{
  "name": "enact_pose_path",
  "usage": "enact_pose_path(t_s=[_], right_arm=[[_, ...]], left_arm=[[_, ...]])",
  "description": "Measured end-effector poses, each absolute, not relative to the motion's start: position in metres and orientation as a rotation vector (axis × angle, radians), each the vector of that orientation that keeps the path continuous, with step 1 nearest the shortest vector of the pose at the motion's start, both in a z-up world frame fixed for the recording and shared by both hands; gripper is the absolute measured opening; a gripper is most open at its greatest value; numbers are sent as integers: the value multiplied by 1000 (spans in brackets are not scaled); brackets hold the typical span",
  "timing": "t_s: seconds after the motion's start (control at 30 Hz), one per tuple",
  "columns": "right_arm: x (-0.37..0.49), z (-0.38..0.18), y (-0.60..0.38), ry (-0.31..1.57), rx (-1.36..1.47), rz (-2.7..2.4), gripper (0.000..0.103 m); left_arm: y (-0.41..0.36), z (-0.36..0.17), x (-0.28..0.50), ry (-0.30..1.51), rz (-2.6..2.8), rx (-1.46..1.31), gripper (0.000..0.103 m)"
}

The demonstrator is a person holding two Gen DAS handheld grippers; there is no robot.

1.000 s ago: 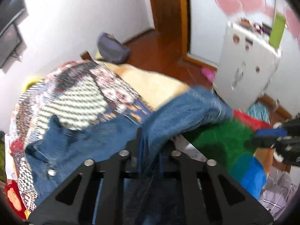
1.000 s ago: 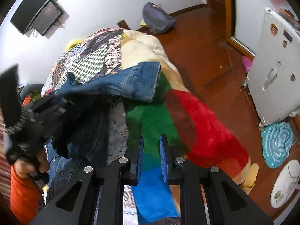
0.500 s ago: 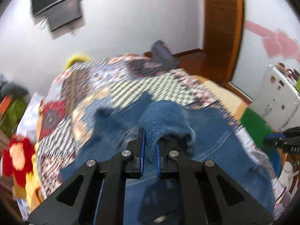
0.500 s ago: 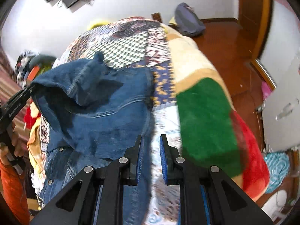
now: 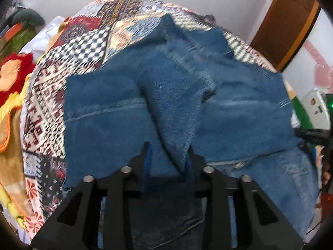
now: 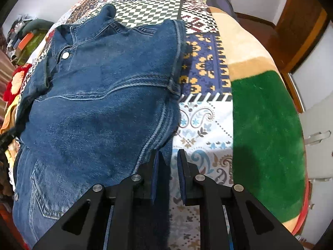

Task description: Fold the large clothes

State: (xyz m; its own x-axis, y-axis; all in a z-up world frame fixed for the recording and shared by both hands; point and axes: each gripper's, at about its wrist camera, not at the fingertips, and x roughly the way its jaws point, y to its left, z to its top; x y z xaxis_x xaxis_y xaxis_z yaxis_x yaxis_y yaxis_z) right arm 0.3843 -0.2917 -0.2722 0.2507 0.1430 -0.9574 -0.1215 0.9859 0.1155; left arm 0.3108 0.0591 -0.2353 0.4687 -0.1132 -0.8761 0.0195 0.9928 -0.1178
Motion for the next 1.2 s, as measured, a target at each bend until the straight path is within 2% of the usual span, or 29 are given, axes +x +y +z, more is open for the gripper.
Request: enact_pose_path(t_s=[0.07,0.2,0.23,0.4,0.5,0.67,0.9,1.13,1.2], right_arm=[[383,-274,-297,1306,18,167,14],[379,-273,-295,1289,5,178,14],[378,-273,-296,1288,4,180,14],[376,-275,-296,1287,-15,192,14],[375,-273,-298,1294,-17,198,14],[380,-267,-301,1319,10,186,14],[388,-237,-298,1251,52,219,14],[407,-212,-291,1189,48,227,14],[413,-211,-285,1183,34,230,14]], left_arm=[[62,-236,303,1067,-64,-77,37],[72,-236,291,1049,1,-50,60],[76,-236,288,1052,5,-55,60],[100,-253,276,1131,144,-6,58],[122,-254,264,1151,112,-127,57],[118,-219,266,1086,87,-64,57],[86,-188,317,988,-13,36,59],[40,-227,368,1067,-88,198,58],[37,-235,374,1047,-43,243,50]])
